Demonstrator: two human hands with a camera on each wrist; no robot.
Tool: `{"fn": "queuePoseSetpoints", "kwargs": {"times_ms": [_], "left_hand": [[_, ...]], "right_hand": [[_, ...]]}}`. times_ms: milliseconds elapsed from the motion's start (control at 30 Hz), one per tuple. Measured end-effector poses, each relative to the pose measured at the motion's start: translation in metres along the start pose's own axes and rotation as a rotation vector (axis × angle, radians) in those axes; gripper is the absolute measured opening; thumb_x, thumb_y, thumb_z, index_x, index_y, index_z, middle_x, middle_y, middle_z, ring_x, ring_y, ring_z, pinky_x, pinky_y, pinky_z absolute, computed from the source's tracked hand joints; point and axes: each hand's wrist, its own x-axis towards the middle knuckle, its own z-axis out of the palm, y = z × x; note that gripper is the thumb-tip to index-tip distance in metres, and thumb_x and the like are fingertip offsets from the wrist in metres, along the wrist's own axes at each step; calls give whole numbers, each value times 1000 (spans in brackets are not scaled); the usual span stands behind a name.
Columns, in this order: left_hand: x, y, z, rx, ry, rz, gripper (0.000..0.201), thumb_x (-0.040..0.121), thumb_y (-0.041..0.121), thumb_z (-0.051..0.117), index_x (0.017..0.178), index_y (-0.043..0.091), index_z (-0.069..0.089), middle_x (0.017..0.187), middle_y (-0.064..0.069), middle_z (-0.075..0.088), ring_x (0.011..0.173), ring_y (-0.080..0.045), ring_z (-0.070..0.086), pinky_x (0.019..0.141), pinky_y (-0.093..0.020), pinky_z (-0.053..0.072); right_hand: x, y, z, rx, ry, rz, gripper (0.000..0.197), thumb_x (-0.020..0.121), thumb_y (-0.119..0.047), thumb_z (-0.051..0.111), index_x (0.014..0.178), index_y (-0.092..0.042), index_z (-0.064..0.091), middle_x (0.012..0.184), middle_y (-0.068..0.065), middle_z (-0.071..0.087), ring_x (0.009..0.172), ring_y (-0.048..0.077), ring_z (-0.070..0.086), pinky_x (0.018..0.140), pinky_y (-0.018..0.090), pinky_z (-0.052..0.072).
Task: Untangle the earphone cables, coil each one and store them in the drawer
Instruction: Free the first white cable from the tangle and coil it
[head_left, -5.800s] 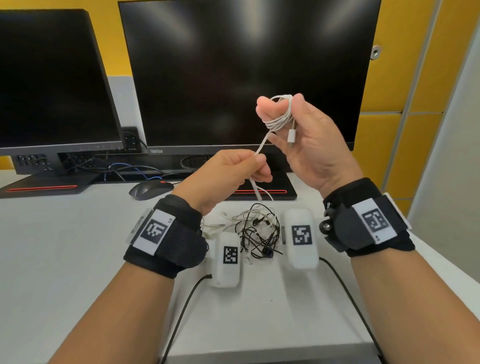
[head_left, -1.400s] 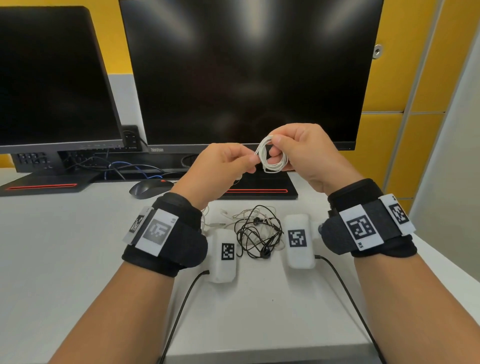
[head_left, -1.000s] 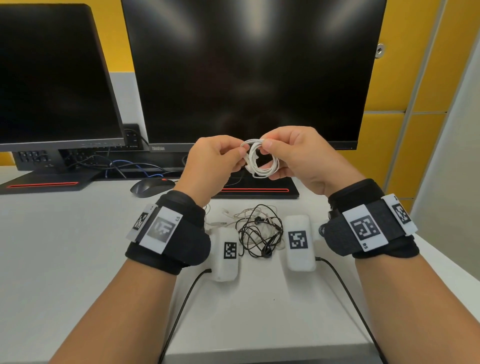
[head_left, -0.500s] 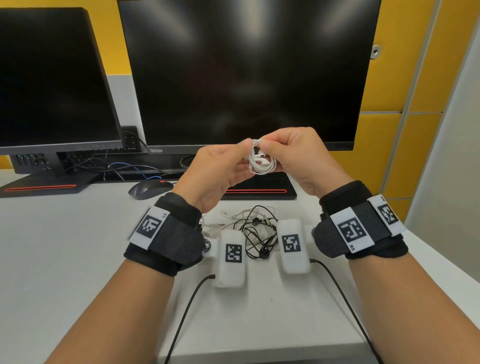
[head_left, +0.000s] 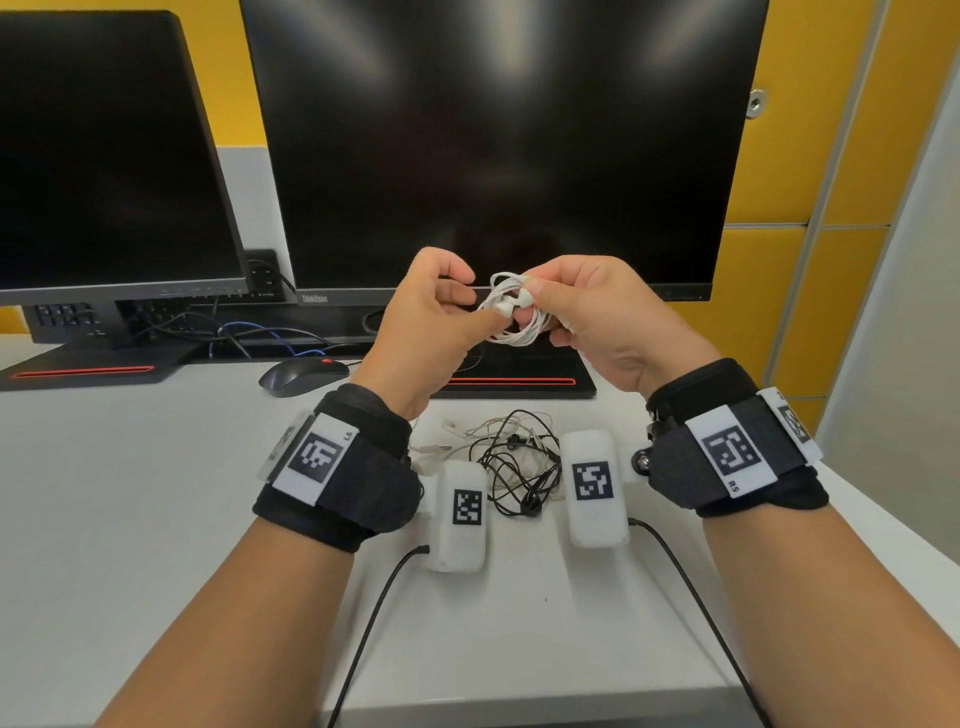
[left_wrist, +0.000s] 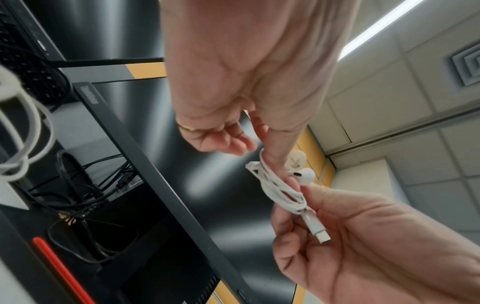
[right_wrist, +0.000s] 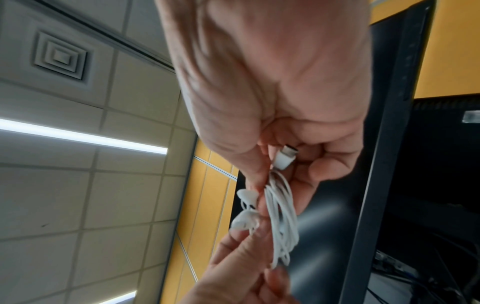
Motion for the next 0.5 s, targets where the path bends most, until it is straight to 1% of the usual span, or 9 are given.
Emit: {"fn": "queuePoseSetpoints", "kwargs": {"times_ms": [67, 100, 167, 233, 300, 367, 433, 500], "left_hand": [[1, 0, -1, 54, 27, 89, 25, 79, 10, 77, 85, 23, 57, 79, -2, 53, 72, -21, 52, 78, -40, 55], [1, 1, -1, 67, 23, 115, 22, 79, 8, 77, 82, 22, 61, 75, -1, 52, 70, -18, 53, 77, -38, 56], [0, 2, -1, 85, 7, 137, 19, 80, 6, 76, 80, 22, 66, 72, 3, 59, 68, -10, 58, 77, -32, 58], [-2, 4, 0, 87, -15, 151, 17, 82, 4, 73, 85, 21, 69, 75, 5, 68, 71, -7, 66, 80, -27, 57], [-3, 6, 0, 93, -36, 179, 16, 83, 2, 70, 91, 17, 71, 82, -2, 73, 77, -11, 70, 84, -28, 57], [-3, 6, 0, 101, -48, 201, 18, 81, 2, 71, 91, 17, 72, 87, -7, 73, 80, -16, 70, 86, -32, 57], [-3, 6, -1, 84, -63, 196, 17, 80, 4, 73, 88, 19, 71, 90, -11, 72, 83, -22, 69, 85, -36, 57], [-3, 6, -2, 87, -59, 193, 13, 81, 8, 74, 88, 18, 70, 91, -13, 71, 85, -25, 69, 83, -37, 58]], "right_hand": [[0, 0, 1, 3, 0, 2, 15, 97, -15, 56, 92, -19, 69, 82, 2, 71, 75, 10, 63, 68, 27, 45], [0, 0, 3, 5, 0, 0, 14, 97, -14, 56, 92, -18, 69, 83, 3, 71, 77, 12, 64, 68, 28, 45], [1, 0, 4, 21, 0, 5, 13, 97, -14, 57, 93, -16, 69, 86, 6, 72, 80, 15, 64, 68, 28, 46], [1, 0, 3, 56, -4, 15, 14, 97, -14, 56, 93, -16, 69, 88, 7, 71, 81, 15, 63, 70, 27, 47], [0, 0, 0, 113, -16, 24, 13, 97, -14, 56, 93, -15, 69, 88, 7, 70, 80, 15, 62, 70, 25, 48], [-1, -1, -1, 169, -23, 29, 11, 96, -14, 59, 93, -13, 69, 86, 8, 69, 79, 16, 61, 67, 23, 49], [-1, -1, -2, 174, -20, 26, 8, 93, -14, 63, 91, -12, 71, 86, 8, 70, 80, 18, 62, 66, 23, 51], [-1, -1, -1, 164, -22, 25, 7, 91, -15, 66, 91, -12, 72, 87, 9, 71, 81, 18, 64, 67, 25, 53]]}}
